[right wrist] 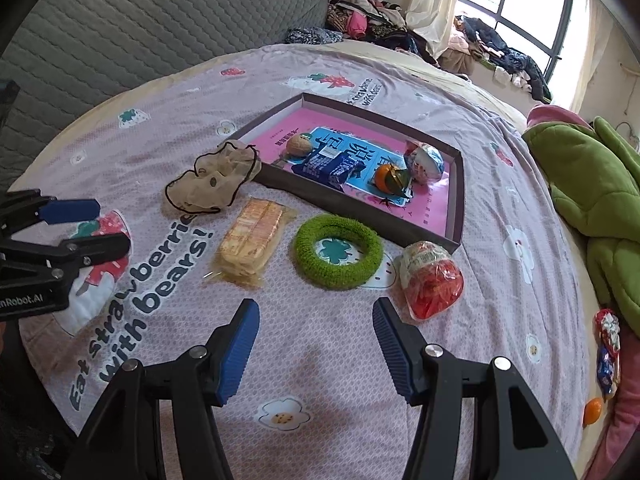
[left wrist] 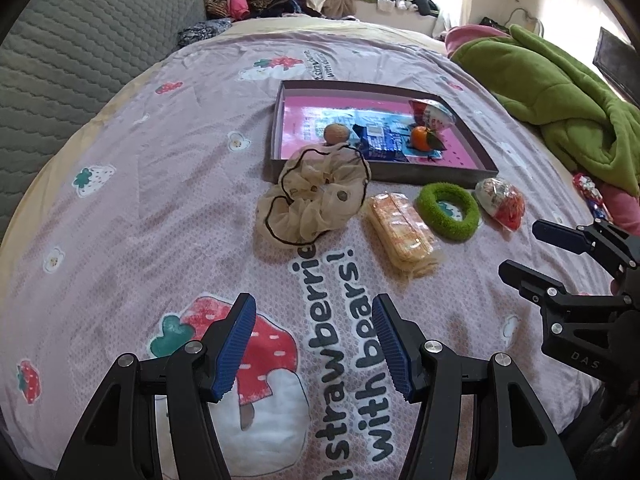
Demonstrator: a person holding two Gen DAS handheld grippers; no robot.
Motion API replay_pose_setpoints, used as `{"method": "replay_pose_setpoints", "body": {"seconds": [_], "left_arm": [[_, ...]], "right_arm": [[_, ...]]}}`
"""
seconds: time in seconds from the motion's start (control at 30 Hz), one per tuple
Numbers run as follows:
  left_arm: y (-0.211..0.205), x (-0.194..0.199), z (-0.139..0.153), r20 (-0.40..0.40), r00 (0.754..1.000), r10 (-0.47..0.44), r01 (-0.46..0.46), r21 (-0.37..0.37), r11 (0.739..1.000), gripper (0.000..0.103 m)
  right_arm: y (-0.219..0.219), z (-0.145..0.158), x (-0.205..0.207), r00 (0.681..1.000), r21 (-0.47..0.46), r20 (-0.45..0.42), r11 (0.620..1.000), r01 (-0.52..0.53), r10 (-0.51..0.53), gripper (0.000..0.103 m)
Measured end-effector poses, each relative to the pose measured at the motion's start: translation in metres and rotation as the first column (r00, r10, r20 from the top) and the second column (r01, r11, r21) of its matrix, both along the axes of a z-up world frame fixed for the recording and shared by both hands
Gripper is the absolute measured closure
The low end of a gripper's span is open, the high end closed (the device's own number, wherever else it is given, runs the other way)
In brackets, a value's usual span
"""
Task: Organize objects
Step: 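Move the left tool toward the beige scrunchie while the right tool approaches the green ring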
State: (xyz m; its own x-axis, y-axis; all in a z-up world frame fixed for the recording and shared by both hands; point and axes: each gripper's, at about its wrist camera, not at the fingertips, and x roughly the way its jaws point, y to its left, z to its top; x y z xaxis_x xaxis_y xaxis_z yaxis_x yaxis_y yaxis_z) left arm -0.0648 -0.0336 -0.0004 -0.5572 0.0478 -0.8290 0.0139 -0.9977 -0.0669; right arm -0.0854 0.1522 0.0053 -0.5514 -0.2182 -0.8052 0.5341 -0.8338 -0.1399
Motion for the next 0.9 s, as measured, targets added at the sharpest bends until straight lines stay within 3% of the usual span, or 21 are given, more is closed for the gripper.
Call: {"method": "replay_pose_setpoints", "body": {"seconds": [0.9], "left_arm": [[0.01,-0.054,-0.01,0.023,1.0,-0.014,0.015,-0.025,1.0,0.041]], "right_arm": [[-0.005,-0.018,-0.037,0.999,0.006,0.043,1.0,0.015,-0.016,0.044]]}}
